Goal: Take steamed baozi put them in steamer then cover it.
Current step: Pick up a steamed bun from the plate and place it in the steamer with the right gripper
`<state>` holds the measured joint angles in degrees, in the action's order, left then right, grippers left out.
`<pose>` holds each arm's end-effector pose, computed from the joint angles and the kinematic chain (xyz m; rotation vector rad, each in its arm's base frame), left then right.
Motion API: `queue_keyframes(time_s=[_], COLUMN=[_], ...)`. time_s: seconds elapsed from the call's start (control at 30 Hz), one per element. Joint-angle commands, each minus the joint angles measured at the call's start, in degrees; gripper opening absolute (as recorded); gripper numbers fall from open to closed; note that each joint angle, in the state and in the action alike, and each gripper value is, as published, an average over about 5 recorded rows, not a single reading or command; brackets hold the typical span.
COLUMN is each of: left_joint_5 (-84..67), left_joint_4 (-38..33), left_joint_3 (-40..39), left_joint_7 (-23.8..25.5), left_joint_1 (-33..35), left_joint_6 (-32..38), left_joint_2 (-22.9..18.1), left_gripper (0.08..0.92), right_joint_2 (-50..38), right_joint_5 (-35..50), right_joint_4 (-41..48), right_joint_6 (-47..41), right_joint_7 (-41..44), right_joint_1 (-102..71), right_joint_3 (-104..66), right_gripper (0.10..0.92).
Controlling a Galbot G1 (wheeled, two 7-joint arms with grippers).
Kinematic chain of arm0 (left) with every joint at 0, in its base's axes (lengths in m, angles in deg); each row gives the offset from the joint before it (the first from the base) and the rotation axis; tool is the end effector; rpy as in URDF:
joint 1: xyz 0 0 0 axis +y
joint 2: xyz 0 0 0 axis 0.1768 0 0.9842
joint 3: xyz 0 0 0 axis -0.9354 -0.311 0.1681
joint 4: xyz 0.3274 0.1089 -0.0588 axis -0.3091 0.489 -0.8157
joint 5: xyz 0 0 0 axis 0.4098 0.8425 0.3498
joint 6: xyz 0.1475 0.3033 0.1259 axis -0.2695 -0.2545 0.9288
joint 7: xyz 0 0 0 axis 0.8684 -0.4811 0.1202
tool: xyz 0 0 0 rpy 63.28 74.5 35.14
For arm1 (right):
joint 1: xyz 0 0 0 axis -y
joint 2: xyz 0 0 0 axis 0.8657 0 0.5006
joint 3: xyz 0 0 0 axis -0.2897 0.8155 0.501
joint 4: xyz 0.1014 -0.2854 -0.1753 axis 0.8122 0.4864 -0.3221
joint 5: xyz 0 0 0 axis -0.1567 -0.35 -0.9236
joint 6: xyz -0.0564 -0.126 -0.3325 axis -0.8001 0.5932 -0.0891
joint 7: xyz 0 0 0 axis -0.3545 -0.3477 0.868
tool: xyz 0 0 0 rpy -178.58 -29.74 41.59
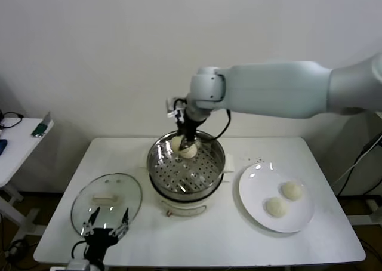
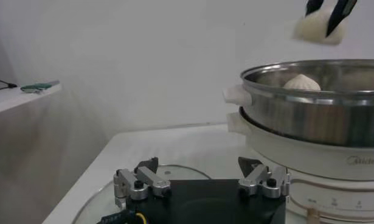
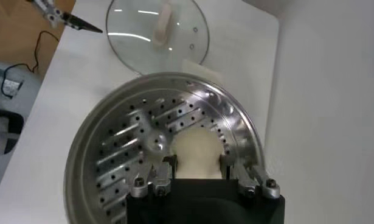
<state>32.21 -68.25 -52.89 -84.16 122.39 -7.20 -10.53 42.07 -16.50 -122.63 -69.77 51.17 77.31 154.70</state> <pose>0.1201 0.0531 -0.3164 0.0481 -2.8354 -0.1270 0.5172 0.1977 -0.0328 1.4151 -1.4783 1.4573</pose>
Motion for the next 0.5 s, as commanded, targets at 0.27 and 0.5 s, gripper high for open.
queue_keyframes(time_s=[0.27, 0.5], left_joint_5=[0.0, 0.0], left_joint_4=[0.2, 0.1], left_joint_3=[0.0, 0.0], left_joint_7=[0.0, -0.1], left_joint_1=[0.1, 0.4], left_joint_6=[0.0, 0.0], left_joint_2=[0.0, 0.0], left_gripper=[0.823, 0.823], right_joint_2=[7.4, 7.5], right_joint_5=[-4.0, -5.0], right_joint_4=[7.9, 7.8], right_joint_6=[-3.2, -3.2], right_joint_7=[-5.7, -6.4], right_joint_1=[-13.3, -13.0], right_joint_3=[-2.4, -2.5], right_gripper=[0.501, 0.524])
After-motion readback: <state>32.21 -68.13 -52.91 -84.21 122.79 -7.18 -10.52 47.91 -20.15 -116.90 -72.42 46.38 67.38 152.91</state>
